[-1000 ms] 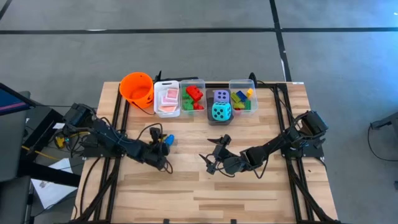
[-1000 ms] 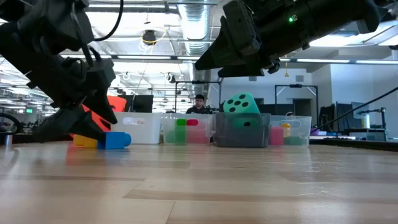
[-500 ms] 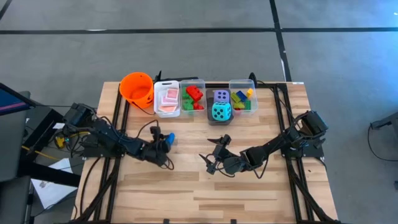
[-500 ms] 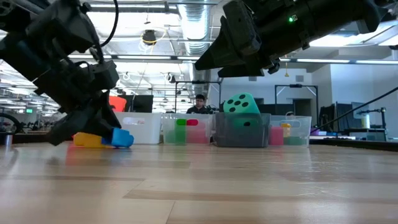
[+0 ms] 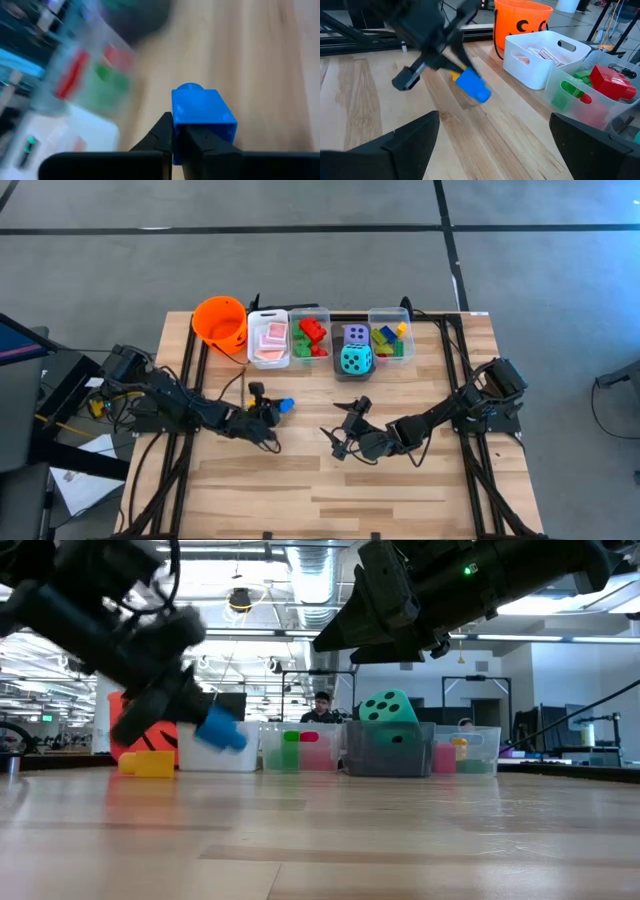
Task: Pick & Place Toys
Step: Put the large blue game piece into the left transparent bin
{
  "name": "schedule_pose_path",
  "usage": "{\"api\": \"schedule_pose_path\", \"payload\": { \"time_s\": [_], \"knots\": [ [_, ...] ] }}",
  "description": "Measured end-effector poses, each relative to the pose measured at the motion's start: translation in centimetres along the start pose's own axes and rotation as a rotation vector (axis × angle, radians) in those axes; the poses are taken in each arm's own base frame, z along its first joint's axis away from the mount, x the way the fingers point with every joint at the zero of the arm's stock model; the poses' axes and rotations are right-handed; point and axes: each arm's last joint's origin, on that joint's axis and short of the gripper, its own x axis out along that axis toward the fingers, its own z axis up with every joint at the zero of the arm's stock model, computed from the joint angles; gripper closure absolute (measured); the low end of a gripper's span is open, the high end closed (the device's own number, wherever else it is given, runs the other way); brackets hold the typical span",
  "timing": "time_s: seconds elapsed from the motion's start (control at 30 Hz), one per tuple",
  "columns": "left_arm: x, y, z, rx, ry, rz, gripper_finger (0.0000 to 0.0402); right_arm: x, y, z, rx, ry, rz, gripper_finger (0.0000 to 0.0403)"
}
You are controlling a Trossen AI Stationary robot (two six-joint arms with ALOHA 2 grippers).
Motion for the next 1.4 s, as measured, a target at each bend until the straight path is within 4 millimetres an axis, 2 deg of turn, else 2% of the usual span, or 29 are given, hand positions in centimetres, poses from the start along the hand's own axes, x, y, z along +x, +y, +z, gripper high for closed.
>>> {"api": "schedule_pose_path", "payload": {
  "time_s": [0.17,0.33,0.53,0.73,0.87,0.97,1.17,1.4],
  "knots": [
    [0.1,2.9,2.5,-0.058,-0.118,0.160,0.0396,0.1,-0.1,0.0,-0.001,0.000,-0.002,0.0030],
    [1.3,6.9,3.4,-0.079,-0.158,0.243,0.0398,0.1,-0.1,0.0,0.007,0.000,-0.002,0.0030],
    [4.3,11.8,2.5,-0.182,-0.217,0.231,0.0399,0.1,0.0,0.0,0.009,-0.002,-0.002,0.0030],
    [7.5,15.6,1.1,-0.228,-0.165,0.259,0.0398,0.1,0.0,0.1,0.016,-0.006,-0.001,0.0030],
    [9.4,16.5,1.5,-0.221,-0.210,0.165,0.0394,0.2,-0.1,0.2,0.020,-0.009,-0.003,0.0030],
    [10.7,16.3,2.0,-0.209,-0.232,0.104,0.0375,0.3,-0.2,0.2,0.021,-0.008,-0.007,0.0030],
    [12.4,16.0,2.5,-0.236,-0.186,0.132,0.0305,0.3,-0.2,0.2,0.021,-0.005,0.002,0.0030],
    [12.1,16.0,2.8,-0.258,-0.181,0.140,0.0216,0.3,-0.2,0.1,0.017,0.004,0.016,0.0030]
  ]
}}
